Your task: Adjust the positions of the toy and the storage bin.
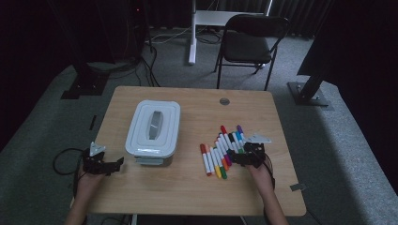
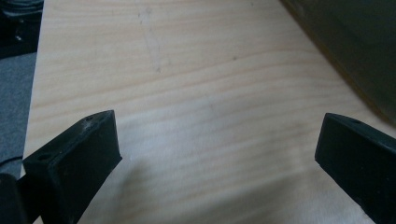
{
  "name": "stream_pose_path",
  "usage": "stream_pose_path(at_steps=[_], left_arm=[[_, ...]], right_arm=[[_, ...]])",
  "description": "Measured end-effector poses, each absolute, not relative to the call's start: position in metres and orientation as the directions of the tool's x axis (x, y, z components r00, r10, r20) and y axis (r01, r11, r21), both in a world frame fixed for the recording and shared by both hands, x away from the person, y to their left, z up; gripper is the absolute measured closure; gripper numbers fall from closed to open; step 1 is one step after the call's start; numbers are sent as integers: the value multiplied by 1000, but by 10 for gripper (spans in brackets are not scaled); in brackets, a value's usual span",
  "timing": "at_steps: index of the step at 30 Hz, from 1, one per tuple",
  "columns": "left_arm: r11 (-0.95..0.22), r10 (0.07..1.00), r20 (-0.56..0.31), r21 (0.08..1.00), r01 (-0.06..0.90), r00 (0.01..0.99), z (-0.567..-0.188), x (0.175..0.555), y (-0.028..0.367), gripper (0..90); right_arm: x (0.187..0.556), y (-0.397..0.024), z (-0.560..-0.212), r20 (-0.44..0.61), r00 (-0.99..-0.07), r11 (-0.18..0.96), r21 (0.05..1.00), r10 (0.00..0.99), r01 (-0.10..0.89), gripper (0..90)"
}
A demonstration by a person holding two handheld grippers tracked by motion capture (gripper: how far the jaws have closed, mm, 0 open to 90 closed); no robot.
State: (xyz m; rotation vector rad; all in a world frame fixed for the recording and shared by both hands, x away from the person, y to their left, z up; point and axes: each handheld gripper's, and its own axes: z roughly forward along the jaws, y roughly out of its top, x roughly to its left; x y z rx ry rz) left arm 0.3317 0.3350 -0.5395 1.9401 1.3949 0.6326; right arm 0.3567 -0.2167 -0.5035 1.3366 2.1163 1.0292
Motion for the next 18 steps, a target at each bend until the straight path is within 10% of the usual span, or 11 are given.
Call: stream_pose_path(at_steps=[18], left_arm=[[-229, 938, 8, 764, 603, 347, -539, 363, 325, 5]], right_arm=[[405, -135, -496, 39, -534, 315, 769, 845, 556, 115]])
